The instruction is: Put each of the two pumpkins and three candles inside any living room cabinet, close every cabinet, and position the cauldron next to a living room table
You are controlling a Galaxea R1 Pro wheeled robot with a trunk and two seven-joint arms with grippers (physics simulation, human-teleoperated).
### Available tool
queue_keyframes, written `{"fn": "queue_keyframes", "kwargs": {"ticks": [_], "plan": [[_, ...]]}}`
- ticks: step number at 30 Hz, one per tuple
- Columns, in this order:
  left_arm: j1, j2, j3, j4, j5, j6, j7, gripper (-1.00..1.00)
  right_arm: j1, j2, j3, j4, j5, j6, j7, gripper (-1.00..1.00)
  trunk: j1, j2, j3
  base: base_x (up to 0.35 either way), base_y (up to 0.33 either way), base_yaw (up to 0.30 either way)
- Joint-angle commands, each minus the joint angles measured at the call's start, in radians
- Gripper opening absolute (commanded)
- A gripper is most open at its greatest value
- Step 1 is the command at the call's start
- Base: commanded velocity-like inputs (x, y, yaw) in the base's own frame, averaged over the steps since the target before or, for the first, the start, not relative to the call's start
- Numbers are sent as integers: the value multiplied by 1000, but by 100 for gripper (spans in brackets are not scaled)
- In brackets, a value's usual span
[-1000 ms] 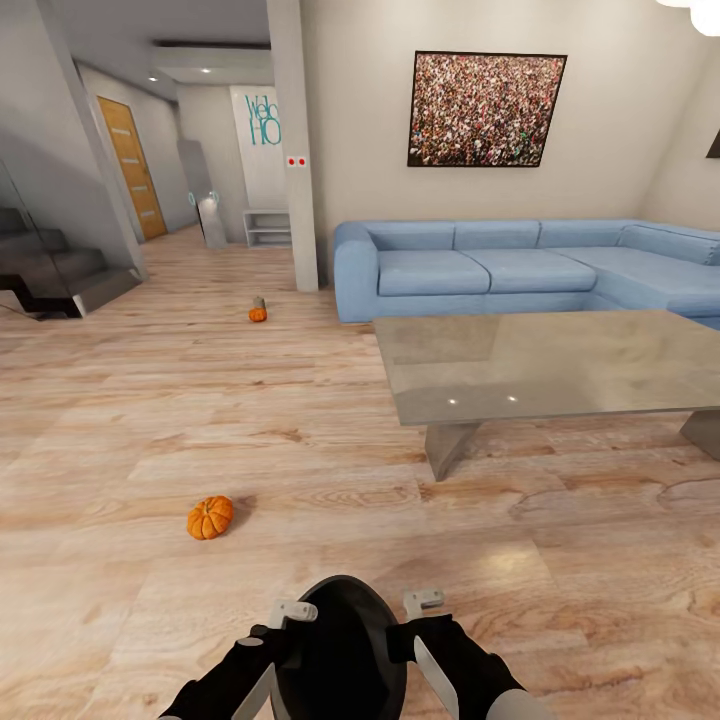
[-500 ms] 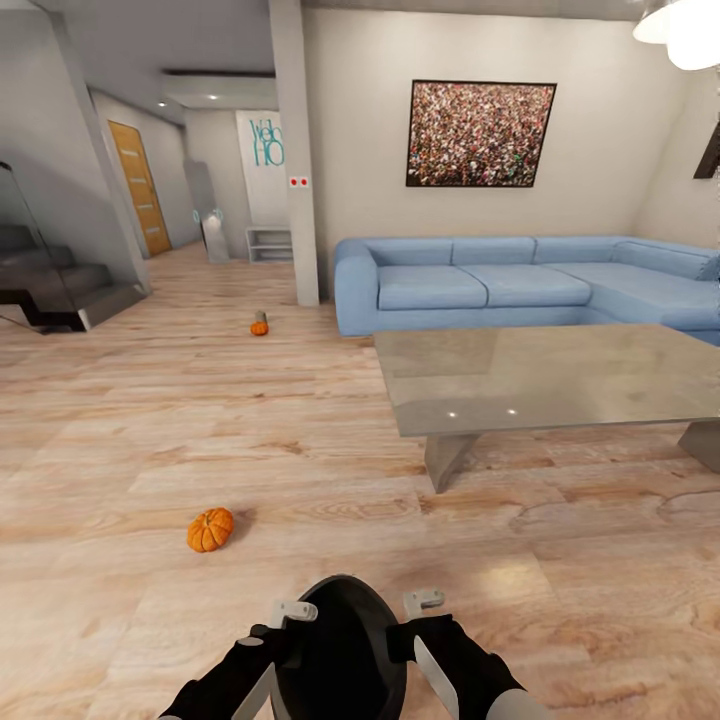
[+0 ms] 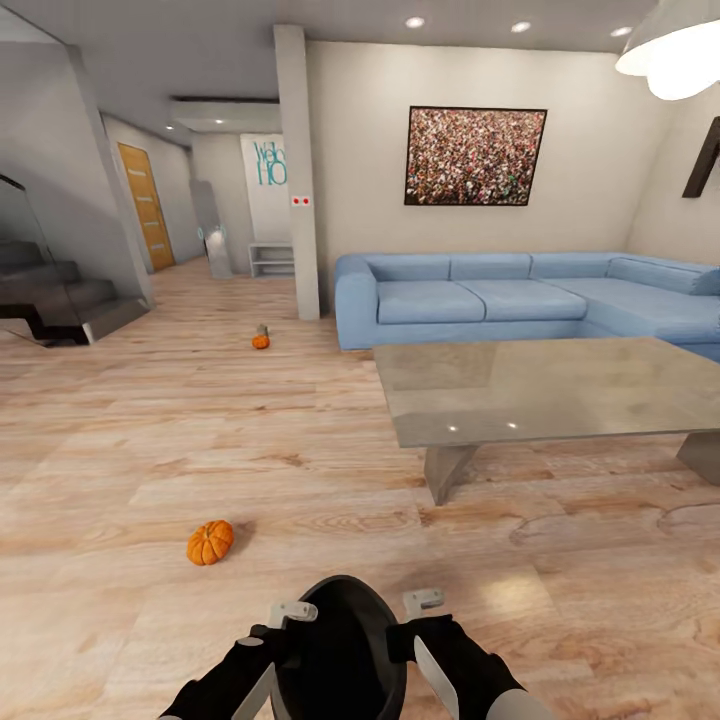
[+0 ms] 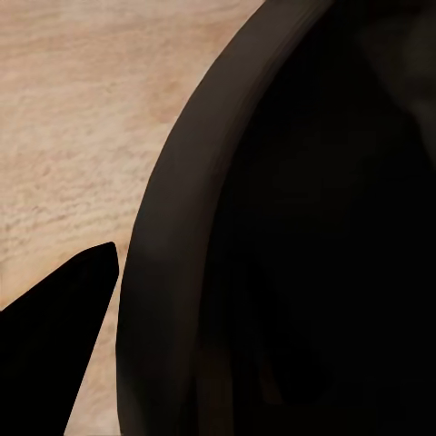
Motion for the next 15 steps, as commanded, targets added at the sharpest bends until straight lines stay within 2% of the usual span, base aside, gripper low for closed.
{"fn": "queue_keyframes", "kwargs": {"ticks": [1,4,15], "plan": [[0,8,-7,-1,-4,6,13,-100,-1,0,5,-2,-11,4,-9,-100,0,-1,-1,0,0,0],[0,8,-7,-1,-4,6,13,-100,-1,0,5,-2,-11,2,-9,-100,0,-1,-1,0,0,0],[0,8,-7,-1,-4,6,13,-100,-1,0,5,-2,-11,-1,-9,-100,-5,2,42,0,0,0]]}}
